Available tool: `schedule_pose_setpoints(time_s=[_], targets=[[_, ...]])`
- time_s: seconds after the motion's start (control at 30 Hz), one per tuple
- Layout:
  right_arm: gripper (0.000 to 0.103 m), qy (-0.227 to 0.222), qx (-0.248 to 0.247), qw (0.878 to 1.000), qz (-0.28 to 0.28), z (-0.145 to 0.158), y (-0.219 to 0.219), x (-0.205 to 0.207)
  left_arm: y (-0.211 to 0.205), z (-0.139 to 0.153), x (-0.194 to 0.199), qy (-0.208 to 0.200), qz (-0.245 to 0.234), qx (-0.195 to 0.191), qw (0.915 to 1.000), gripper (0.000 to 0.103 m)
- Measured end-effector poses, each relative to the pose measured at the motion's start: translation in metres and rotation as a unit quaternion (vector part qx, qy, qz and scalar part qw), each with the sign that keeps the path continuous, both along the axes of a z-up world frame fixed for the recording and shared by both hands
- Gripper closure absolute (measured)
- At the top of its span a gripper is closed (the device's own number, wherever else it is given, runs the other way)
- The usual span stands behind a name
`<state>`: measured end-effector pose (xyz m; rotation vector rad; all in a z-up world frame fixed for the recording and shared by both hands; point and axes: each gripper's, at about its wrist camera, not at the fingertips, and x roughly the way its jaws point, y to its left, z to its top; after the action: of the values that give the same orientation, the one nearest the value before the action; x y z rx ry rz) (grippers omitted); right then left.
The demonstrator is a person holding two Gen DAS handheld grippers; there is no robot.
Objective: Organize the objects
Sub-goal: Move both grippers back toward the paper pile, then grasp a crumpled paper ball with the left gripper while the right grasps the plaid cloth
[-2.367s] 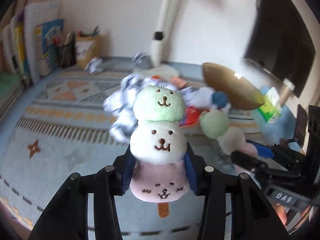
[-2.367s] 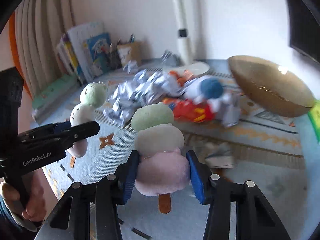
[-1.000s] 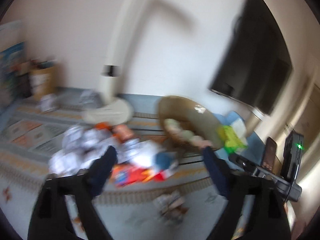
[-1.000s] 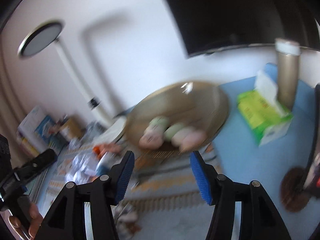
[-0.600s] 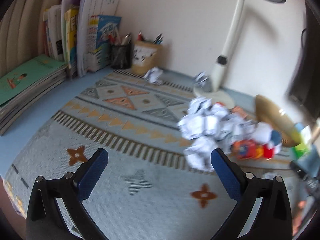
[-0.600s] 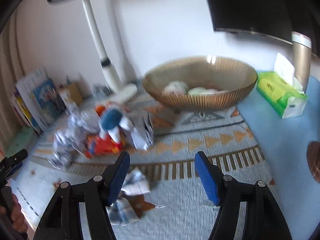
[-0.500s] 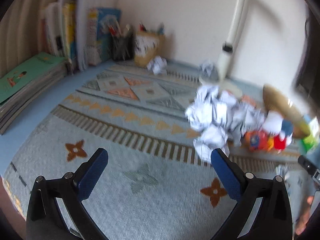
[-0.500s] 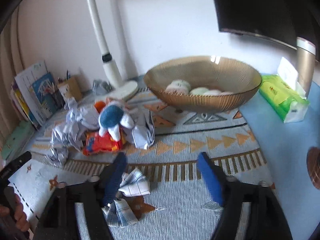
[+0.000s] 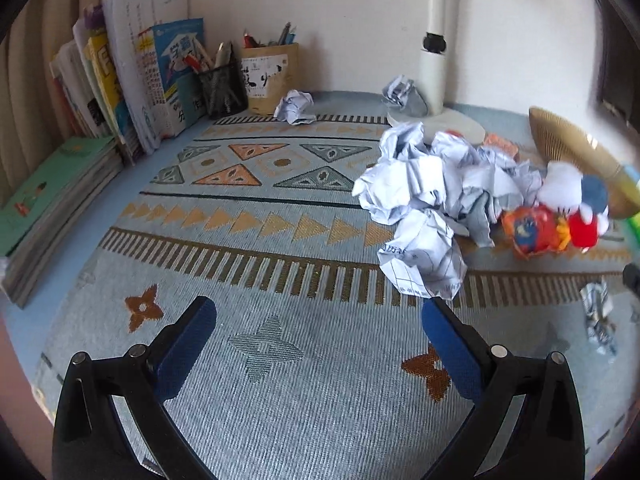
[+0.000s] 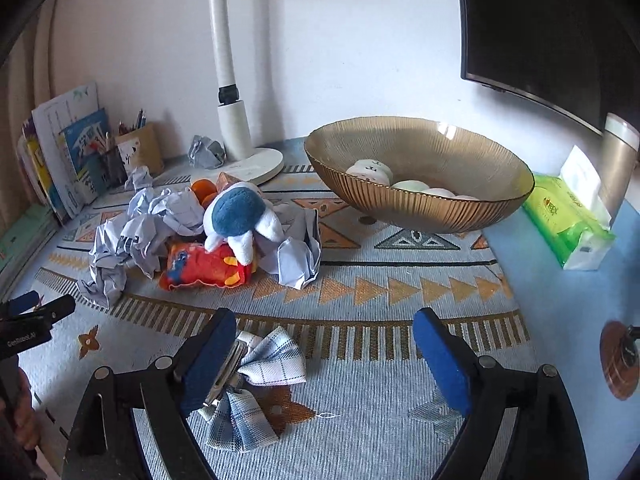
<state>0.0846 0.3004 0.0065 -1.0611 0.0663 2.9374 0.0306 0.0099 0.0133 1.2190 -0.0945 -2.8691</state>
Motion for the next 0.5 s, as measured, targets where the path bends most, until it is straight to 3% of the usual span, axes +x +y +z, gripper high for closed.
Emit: schedule_pose_setpoints(time_s=[0.37,0.43,0.5], targets=[[0.013,0.003,0.003,1.000,0.002,0.000,0.000,0.001,0.007,-0.004,-0.007,-0.028,-0.019,-0.008,0.9994,0.001],[0.013,0.003,0.005,1.000,0.001,0.000,-0.001,0.001,0.009,-0.003,-0.016,-0.058,-0.034,0.026,0.9974,0.001],[0.013,0.002,0.005,1.000,0.005,0.000,-0.002,0.001,0.009,-0.001,-0.027,-0.087,-0.053,0.119,0.9877,0.001]])
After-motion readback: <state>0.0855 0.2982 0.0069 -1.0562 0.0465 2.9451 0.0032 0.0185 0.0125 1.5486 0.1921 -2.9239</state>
